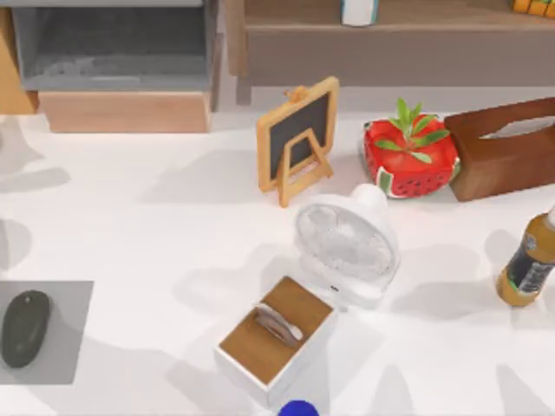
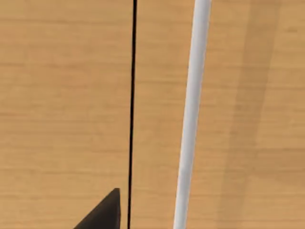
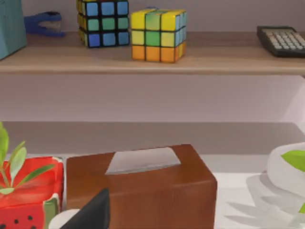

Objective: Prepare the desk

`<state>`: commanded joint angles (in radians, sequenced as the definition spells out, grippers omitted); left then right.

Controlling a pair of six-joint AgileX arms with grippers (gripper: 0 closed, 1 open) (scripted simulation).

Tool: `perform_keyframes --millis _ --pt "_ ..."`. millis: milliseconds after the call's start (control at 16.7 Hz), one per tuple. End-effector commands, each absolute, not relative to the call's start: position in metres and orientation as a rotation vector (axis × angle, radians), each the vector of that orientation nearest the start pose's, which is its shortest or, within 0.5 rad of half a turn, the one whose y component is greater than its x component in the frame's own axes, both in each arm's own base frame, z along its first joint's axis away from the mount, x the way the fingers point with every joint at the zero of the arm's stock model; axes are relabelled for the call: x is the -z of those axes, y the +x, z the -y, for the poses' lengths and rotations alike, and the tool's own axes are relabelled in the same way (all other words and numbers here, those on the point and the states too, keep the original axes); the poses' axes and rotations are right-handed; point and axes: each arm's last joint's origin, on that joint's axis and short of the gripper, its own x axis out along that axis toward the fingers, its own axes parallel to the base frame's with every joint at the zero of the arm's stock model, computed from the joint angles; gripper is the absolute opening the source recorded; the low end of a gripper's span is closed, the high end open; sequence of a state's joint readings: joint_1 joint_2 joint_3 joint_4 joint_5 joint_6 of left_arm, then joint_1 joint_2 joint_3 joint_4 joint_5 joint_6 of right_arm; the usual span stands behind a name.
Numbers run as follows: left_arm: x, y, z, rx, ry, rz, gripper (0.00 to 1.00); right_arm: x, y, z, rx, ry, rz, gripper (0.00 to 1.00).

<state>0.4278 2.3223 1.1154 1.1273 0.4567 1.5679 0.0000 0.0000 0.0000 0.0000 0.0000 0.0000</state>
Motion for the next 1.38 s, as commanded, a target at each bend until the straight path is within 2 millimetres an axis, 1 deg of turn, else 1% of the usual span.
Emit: perform_keyframes --millis 180,480,540,660,780,900,1020,1140,1380 --pt "-0.076 0.395 -0.176 0.054 1.524 -0.05 1.0 -0.16 0.106 0.001 0.0 0.0 0.0 1.0" --pt "-0.075 0.396 -0.174 0.06 1.523 -0.05 1.0 -0.16 0.106 0.001 0.0 0.0 0.0 1.0" --pt "-0.078 0.397 -0.171 0.06 1.521 -0.04 1.0 -0.16 0.106 0.001 0.0 0.0 0.0 1.0" --pt "-0.093 0.402 -0.153 0.063 1.512 0.01 1.0 -0.16 0.106 0.001 0.0 0.0 0.0 1.0" --pt "-0.115 0.407 -0.123 0.073 1.485 0.085 1.0 -0.16 0.106 0.001 0.0 0.0 0.0 1.0" --pt "-0.136 0.411 -0.081 0.102 1.429 0.163 1.0 -0.16 0.106 0.001 0.0 0.0 0.0 1.0" --pt "-0.149 0.411 -0.03 0.162 1.344 0.222 1.0 -0.16 0.106 0.001 0.0 0.0 0.0 1.0" --pt "-0.157 0.406 0.025 0.241 1.237 0.255 1.0 -0.16 0.106 0.001 0.0 0.0 0.0 1.0" --pt "-0.177 0.39 0.134 0.362 0.989 0.287 1.0 -0.16 0.106 0.001 0.0 0.0 0.0 1.0"
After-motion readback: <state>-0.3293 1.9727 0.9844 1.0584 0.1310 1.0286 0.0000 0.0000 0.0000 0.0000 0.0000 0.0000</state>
